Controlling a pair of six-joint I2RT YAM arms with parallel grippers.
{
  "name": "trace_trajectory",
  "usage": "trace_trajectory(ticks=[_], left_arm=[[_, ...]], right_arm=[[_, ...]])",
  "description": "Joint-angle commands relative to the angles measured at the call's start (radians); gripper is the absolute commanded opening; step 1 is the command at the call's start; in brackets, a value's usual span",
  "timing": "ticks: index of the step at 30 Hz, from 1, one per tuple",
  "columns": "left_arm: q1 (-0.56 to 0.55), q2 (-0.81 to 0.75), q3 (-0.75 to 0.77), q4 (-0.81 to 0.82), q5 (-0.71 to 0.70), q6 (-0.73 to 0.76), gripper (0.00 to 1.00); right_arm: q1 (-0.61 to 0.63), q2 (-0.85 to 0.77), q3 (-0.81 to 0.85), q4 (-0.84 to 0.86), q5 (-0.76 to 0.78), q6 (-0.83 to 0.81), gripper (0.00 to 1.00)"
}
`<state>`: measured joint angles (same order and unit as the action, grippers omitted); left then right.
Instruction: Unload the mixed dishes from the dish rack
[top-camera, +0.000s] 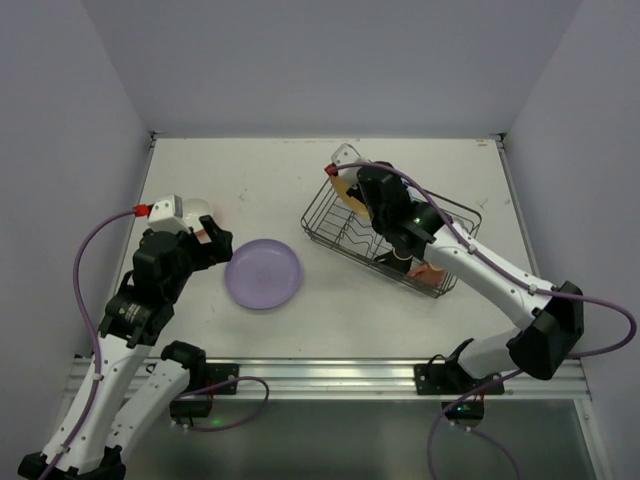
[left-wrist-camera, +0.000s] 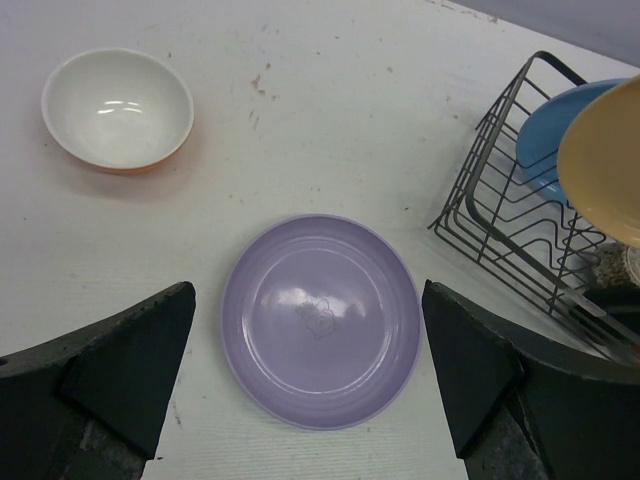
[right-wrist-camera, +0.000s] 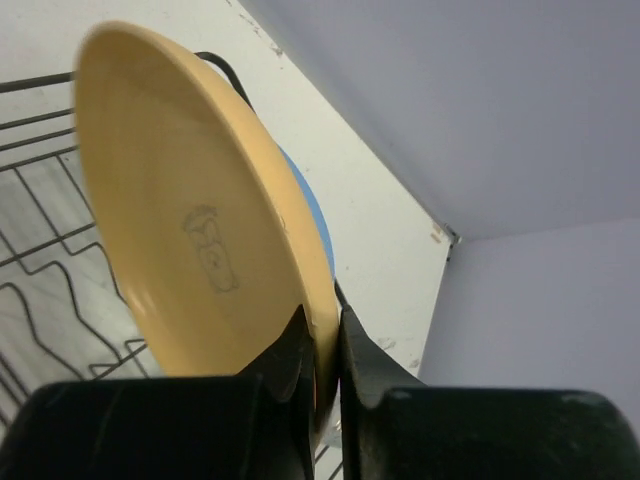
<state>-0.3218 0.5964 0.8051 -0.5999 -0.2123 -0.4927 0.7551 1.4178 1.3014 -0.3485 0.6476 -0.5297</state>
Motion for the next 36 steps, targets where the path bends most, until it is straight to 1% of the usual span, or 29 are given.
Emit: trace_trajectory(ticks=[1,7,10,11,12,13,14,15,16,17,18,19,22,24,25,27,29,30,31,32,33,36], left_arm=[[0.003,-0.001,-0.004,0.042,0.016,0.029,1.00],[0.003,-0.014,-0.004,0.043,0.017,0.028,1.00],[0.003,-0.015,0.002,0.063,0.066,0.037,1.00],[0.003,-0.018,0.000,0.077,0.136,0.039,1.00],[0.003,-0.023,-0.001,0.121,0.190,0.045,1.00],[0.003,-0.026,-0.013,0.155,0.250,0.045,1.00],[0.003,-0.029,-0.023,0.193,0.377,0.030,1.00],[0.003,-0.029,-0.033,0.284,0.445,0.016,1.00],[0.003,-0.026,-0.058,0.339,0.506,-0.006,1.00],[0.003,-0.020,-0.069,0.389,0.610,-0.027,1.00],[0.001,-0.001,-0.076,0.464,0.631,-0.071,1.00],[-0.002,0.012,-0.073,0.485,0.634,-0.087,1.00],[-0.014,0.072,-0.031,0.491,0.594,-0.081,1.00],[-0.023,0.112,-0.003,0.497,0.574,-0.066,1.00],[-0.037,0.124,0.008,0.502,0.568,-0.060,1.00],[-0.060,0.173,0.034,0.496,0.542,-0.031,1.00],[-0.103,0.219,0.074,0.470,0.469,0.012,0.99],[-0.138,0.235,0.101,0.425,0.427,0.025,0.99],[-0.160,0.246,0.111,0.407,0.392,0.037,0.98],[-0.175,0.267,0.117,0.379,0.319,0.051,0.97],[-0.203,0.279,0.121,0.371,0.292,0.052,0.97],[-0.232,0.318,0.114,0.370,0.281,0.043,0.90]], right_arm=[[0.010,-0.052,0.056,-0.030,-0.026,-0.009,0.00],[0.010,-0.103,0.071,-0.064,-0.075,0.051,0.00],[0.010,-0.141,0.102,-0.102,-0.130,0.135,0.00],[0.009,-0.158,0.104,-0.106,-0.149,0.201,0.00],[0.009,-0.195,0.107,-0.109,-0.199,0.248,0.00],[0.006,-0.215,0.117,-0.128,-0.242,0.360,0.00],[-0.005,-0.232,0.119,-0.136,-0.287,0.422,0.00],[-0.014,-0.265,0.113,-0.141,-0.331,0.491,0.00],[-0.026,-0.279,0.108,-0.151,-0.417,0.633,0.00],[-0.042,-0.289,0.104,-0.158,-0.443,0.689,0.00],[-0.045,-0.295,0.093,-0.164,-0.453,0.744,0.00],[-0.046,-0.298,0.093,-0.184,-0.465,0.825,0.00],[-0.051,-0.292,0.087,-0.227,-0.486,0.957,0.00],[-0.051,-0.293,0.062,-0.224,-0.517,0.990,0.00],[-0.051,-0.290,0.058,-0.224,-0.526,1.031,0.00],[-0.051,-0.286,0.049,-0.224,-0.551,1.048,0.00],[-0.053,-0.292,0.038,-0.216,-0.563,1.073,0.00],[-0.056,-0.298,0.017,-0.208,-0.566,1.079,0.00],[-0.065,-0.303,0.007,-0.195,-0.572,1.089,0.00],[-0.074,-0.316,-0.002,-0.188,-0.585,1.093,0.00],[-0.082,-0.324,-0.023,-0.179,-0.618,1.094,0.00],[-0.102,-0.347,-0.054,-0.146,-0.663,1.102,0.00]])
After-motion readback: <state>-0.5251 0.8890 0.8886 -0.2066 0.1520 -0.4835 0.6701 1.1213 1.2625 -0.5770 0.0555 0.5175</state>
